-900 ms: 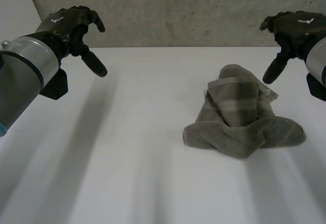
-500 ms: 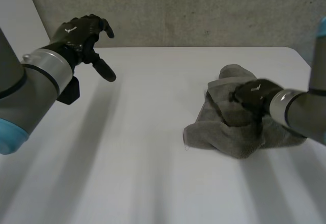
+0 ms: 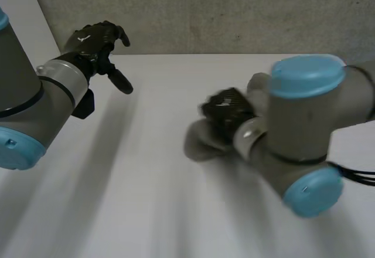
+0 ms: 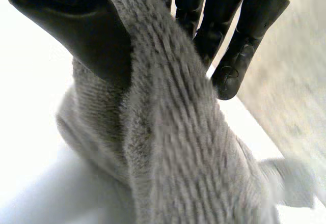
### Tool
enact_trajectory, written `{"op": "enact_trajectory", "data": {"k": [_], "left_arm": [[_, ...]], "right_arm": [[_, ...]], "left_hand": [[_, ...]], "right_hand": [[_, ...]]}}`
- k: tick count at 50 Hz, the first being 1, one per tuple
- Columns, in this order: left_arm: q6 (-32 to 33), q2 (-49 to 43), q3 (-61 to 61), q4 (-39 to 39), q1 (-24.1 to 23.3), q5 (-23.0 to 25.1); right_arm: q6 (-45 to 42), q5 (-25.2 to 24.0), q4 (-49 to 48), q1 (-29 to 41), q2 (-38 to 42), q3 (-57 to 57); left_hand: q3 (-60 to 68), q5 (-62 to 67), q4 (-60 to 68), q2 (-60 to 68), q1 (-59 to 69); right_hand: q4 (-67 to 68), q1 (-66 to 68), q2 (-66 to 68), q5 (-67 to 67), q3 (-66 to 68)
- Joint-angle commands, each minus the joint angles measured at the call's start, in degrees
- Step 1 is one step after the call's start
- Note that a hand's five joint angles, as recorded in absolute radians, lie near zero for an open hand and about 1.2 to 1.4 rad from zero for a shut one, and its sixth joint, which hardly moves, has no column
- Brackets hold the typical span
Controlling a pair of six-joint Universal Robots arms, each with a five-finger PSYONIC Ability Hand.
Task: Fold the towel.
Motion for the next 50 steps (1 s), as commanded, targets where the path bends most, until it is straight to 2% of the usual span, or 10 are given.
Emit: {"op": "enact_trajectory", "data": {"k": [1,2,3,4,5,10,23,36,42,50], "left_arm": [[0.0,1.3,-0.2,0.1,1.8,-0.3],[0.0,1.3,-0.2,0.1,1.8,-0.3],[0.0,1.6,-0.3,0.5,2.2,-0.3],[0.0,1.6,-0.3,0.5,2.2,-0.3],[0.0,1.7,-0.4,0.7,2.3,-0.3],[0.1,1.7,-0.5,0.8,2.3,-0.1],[1.3,-2.5,-1.2,1.2,0.8,0.5],[22.0,-15.9,-2.6,1.9,-9.2,5.8],[25.3,-19.4,-0.5,5.5,-12.5,6.8],[28.1,-24.3,7.4,5.5,-16.4,14.1]], "right_arm": [[17.4,-0.3,-5.1,12.4,2.0,-1.5],[18.2,-0.2,-4.8,13.3,3.5,-2.0],[18.2,-0.2,-4.8,13.3,3.5,-2.0],[17.9,0.2,-4.1,13.6,4.8,-2.6],[17.1,0.4,-3.4,13.6,5.6,-2.8],[14.8,1.4,-1.8,11.7,5.4,-1.9],[13.8,0.7,1.9,-7.9,-2.5,7.0],[7.3,0.6,-4.8,-15.8,-2.8,16.2],[5.6,0.7,-8.1,-16.5,-2.3,18.0],[4.5,0.8,-9.5,-17.0,-2.2,19.7]], "left_hand": [[-3.8,-2.7,-4.1,-3.3,-4.9],[-3.8,-2.7,-4.1,-3.3,-4.9],[-3.8,-2.7,-4.1,-3.3,-4.9],[-3.8,-2.7,-4.1,-3.3,-4.9],[-3.8,-2.7,-4.1,-3.3,-4.9],[-3.8,-2.7,-4.1,-3.3,-4.9],[-3.8,-2.7,-4.1,-3.3,-4.9],[-3.8,-2.7,-4.1,-3.3,-4.9],[-3.8,-2.7,-4.1,-3.3,-4.9],[-1.1,0.0,-1.4,-0.6,-2.2]], "right_hand": [[-0.9,1.7,1.9,0.2,-0.1],[-25.5,-22.9,-22.7,-24.5,-24.7],[-25.8,-23.1,-23.0,-24.7,-24.9],[-52.1,-49.5,-49.3,-51.0,-51.3],[-65.9,-63.2,-63.0,-64.8,-65.0],[-66.1,-63.4,-63.2,-65.0,-65.2],[-66.1,-63.4,-63.2,-65.0,-65.2],[-66.1,-63.4,-63.2,-65.0,-65.2],[-66.1,-63.4,-63.2,-65.0,-65.2],[-66.1,-63.4,-63.2,-65.0,-65.2]]}}
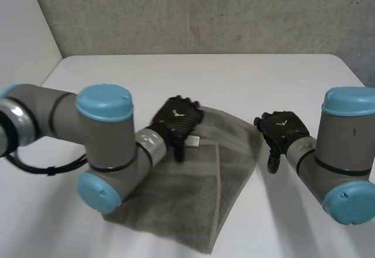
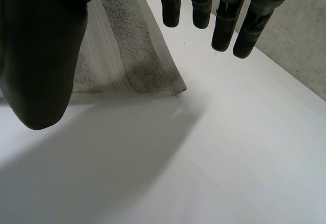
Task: Fold the towel.
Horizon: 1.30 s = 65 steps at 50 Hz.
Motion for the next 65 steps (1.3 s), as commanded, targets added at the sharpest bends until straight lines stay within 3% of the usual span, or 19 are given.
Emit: {"op": "enact_trajectory", "data": {"k": [1,9,13,18,27,32,34,39,44,51,53,59,65], "left_arm": [[1.6,-4.3,7.7,-2.8,-2.5,5.6],[2.0,-10.6,18.3,-14.4,-3.0,6.0],[6.2,-13.9,23.8,-20.7,-3.0,5.8],[11.8,-15.4,26.0,-23.4,-3.0,4.8],[12.5,-15.7,26.3,-23.4,-3.0,5.0],[12.6,-16.1,26.6,-23.5,-3.0,5.0],[12.5,-16.2,26.9,-23.6,-3.0,5.0],[12.6,-16.3,26.8,-23.5,-3.0,5.0],[12.9,-16.3,26.6,-23.6,-3.0,4.8],[12.9,-16.2,26.1,-23.5,-3.0,4.9],[12.9,-15.5,25.6,-23.3,-3.0,4.9],[12.4,-14.0,25.4,-23.0,-3.1,5.3],[12.9,-14.3,25.8,-22.0,-3.7,5.4]], "right_arm": [[-0.5,0.1,-1.1,-0.2,0.1,1.3],[-1.7,0.1,-2.2,-0.1,0.9,1.5],[-2.3,0.1,-2.3,-0.1,0.9,1.3],[-2.4,0.1,-2.3,-0.1,1.6,1.3],[-2.5,0.1,-2.3,0.1,2.0,1.3],[-2.5,0.1,-2.3,0.1,2.0,1.6],[-2.5,0.1,-2.3,0.1,2.0,1.7],[-2.5,0.1,-2.3,0.2,2.1,1.8],[-2.5,0.1,-2.2,0.3,2.0,1.7],[-2.5,0.1,-2.2,0.2,1.9,1.7],[-2.5,0.1,-2.2,0.2,1.9,1.7],[-2.6,0.1,-2.2,0.2,2.0,1.8],[-2.6,0.1,-2.2,0.2,2.1,1.9]], "left_hand": [[-0.4,0.7,-0.7,0.1,-1.5],[4.4,5.5,4.2,5.0,3.4],[4.3,5.4,4.0,4.8,3.2],[4.6,5.7,4.3,5.1,3.5],[5.0,6.1,4.7,5.5,3.9],[11.7,12.8,11.4,12.2,10.6],[26.2,27.3,26.0,26.8,25.2],[45.8,46.9,45.5,46.3,44.7],[48.3,49.4,48.1,48.9,47.3],[42.0,43.1,41.7,42.5,40.9],[13.0,14.1,12.7,13.5,11.9],[5.1,6.2,4.9,5.7,4.1],[5.1,6.2,4.9,5.7,4.1]], "right_hand": [[-4.4,-3.1,-3.4,-3.1,-3.8],[-4.4,-3.1,-3.4,-3.1,-3.8],[-4.4,-3.1,-3.4,-3.1,-3.8],[-4.4,-3.1,-3.4,-3.1,-3.8],[-4.4,-3.1,-3.4,-3.1,-3.8],[-4.4,-3.1,-3.4,-3.1,-3.8],[-4.4,-3.1,-3.4,-3.1,-3.8],[-4.4,-3.1,-3.4,-3.1,-3.8],[-4.4,-3.1,-3.4,-3.1,-3.8],[-4.4,-3.1,-3.4,-3.1,-3.8],[-4.4,-3.1,-3.4,-3.1,-3.8],[-4.4,-3.1,-3.4,-3.1,-3.8],[-4.4,-3.1,-3.4,-3.1,-3.8]]}}
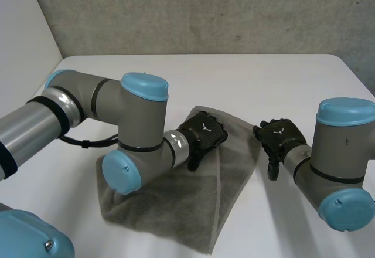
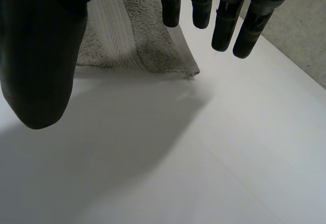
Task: Fold the towel.
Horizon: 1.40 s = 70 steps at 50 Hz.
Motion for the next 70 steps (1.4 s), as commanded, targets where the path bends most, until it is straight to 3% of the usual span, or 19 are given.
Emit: {"op": "enact_trajectory", "data": {"k": [1,11,21,23,24,26,28,39,46,53,60,65,70], "left_arm": [[0.3,-0.3,0.6,1.2,-0.6,-0.2],[1.2,-4.6,3.9,0.4,-0.6,-0.5],[2.9,-5.8,5.7,-0.1,-0.6,-2.1],[2.9,-5.8,6.0,-0.4,-0.6,-2.1],[2.9,-5.8,6.0,-0.4,-0.6,-2.1],[2.9,-5.1,6.2,-0.5,-0.6,-2.2],[2.8,-4.8,6.1,-0.5,-0.6,-2.2],[2.2,2.0,2.9,-0.3,-1.3,-2.5],[0.6,12.8,-7.3,0.7,0.1,-2.3],[-2.6,23.2,-17.5,4.0,5.2,-2.3],[-5.2,31.4,-26.4,7.4,11.8,-2.3],[-5.3,34.4,-29.9,8.3,14.0,-2.3],[-5.3,35.3,-32.7,9.4,15.9,-2.3]], "right_arm": [[0.0,0.0,0.0,0.0,0.1,0.1],[0.0,0.0,-0.1,0.0,0.8,-0.2],[0.0,-0.1,0.0,0.1,0.9,-0.3],[0.0,-0.1,0.0,0.0,0.9,-0.3],[0.0,-0.1,0.0,0.0,0.9,-0.3],[0.0,-0.1,0.0,0.1,0.9,-0.3],[0.0,-0.1,0.0,0.1,0.9,-0.3],[0.0,-0.2,0.0,0.5,0.8,-1.1],[0.0,-2.4,0.1,0.5,0.7,-4.9],[-1.3,-9.1,0.4,0.6,5.9,-9.6],[-2.0,-10.1,0.5,0.7,9.9,-11.2],[-2.2,-10.5,0.5,0.7,10.5,-11.7],[-2.0,-10.6,0.2,0.7,10.6,-11.5]], "left_hand": [[-2.8,-0.6,-2.7,-2.3,-2.5],[-1.3,0.9,-1.1,-0.8,-0.9],[9.1,11.3,9.3,9.7,9.5],[24.2,26.4,24.3,24.7,24.5],[24.3,26.5,24.4,24.8,24.6],[51.7,53.9,51.9,52.2,52.1],[57.7,59.9,57.8,58.2,58.0],[57.7,59.9,57.9,58.2,58.1],[57.7,59.9,57.9,58.2,58.1],[57.7,59.9,57.9,58.2,58.1],[57.7,59.9,57.9,58.2,58.1],[57.7,59.9,57.9,58.2,58.1],[57.7,59.9,57.9,58.2,58.1]], "right_hand": [[-4.4,-3.1,-3.4,-3.1,-3.8],[-4.4,-3.1,-3.4,-3.1,-3.8],[-4.4,-3.1,-3.4,-3.1,-3.8],[-4.4,-3.1,-3.4,-3.1,-3.8],[-4.4,-3.1,-3.4,-3.1,-3.8],[-4.4,-3.1,-3.4,-3.1,-3.8],[-4.4,-3.1,-3.4,-3.1,-3.8],[-4.4,-3.1,-3.4,-3.1,-3.8],[-4.4,-3.1,-3.4,-3.1,-3.8],[-4.4,-3.1,-3.4,-3.1,-3.8],[-4.4,-3.1,-3.4,-3.1,-3.8],[-4.4,-3.1,-3.4,-3.1,-3.8],[5.9,7.2,6.9,7.2,6.5]]}}
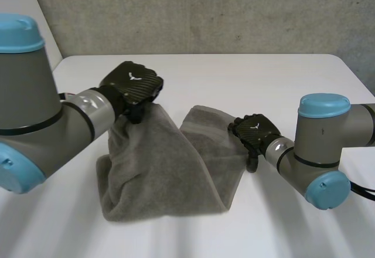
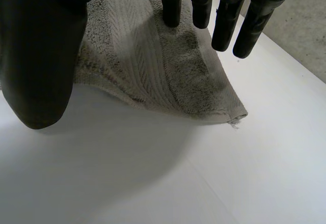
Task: Fold the towel.
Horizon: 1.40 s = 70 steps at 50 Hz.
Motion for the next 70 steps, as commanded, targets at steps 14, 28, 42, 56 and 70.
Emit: {"op": "enact_trajectory", "data": {"k": [14,28,42,56,70], "left_arm": [[-1.8,3.3,-7.0,3.6,6.1,0.1],[-6.1,12.0,-5.9,3.8,10.0,0.8],[-24.9,16.8,3.1,8.1,21.0,0.8],[-25.9,-4.7,8.3,7.7,16.7,0.2],[-31.7,-14.9,40.5,27.6,14.0,-9.2]], "right_arm": [[1.6,-4.6,-1.8,0.7,-2.2,0.5],[4.4,-5.3,4.7,-0.4,-16.0,-0.7],[3.7,-4.2,35.6,-9.1,-26.8,-29.8],[-8.3,7.2,40.8,-0.8,-9.5,-40.1],[-1.2,14.2,-3.3,3.3,-3.9,-56.2]], "left_hand": [[5.4,8.8,2.3,5.3,7.5],[5.4,8.8,2.3,5.3,7.5],[5.4,8.8,2.3,5.3,7.5],[5.4,8.8,2.3,5.3,7.5],[5.4,8.8,2.3,5.3,7.5]], "right_hand": [[65.6,66.9,66.6,66.9,66.2],[65.6,66.9,66.6,66.9,66.2],[65.6,66.9,66.6,66.9,66.2],[65.6,66.9,66.6,66.9,66.2],[65.6,66.9,66.6,66.9,66.2]]}}
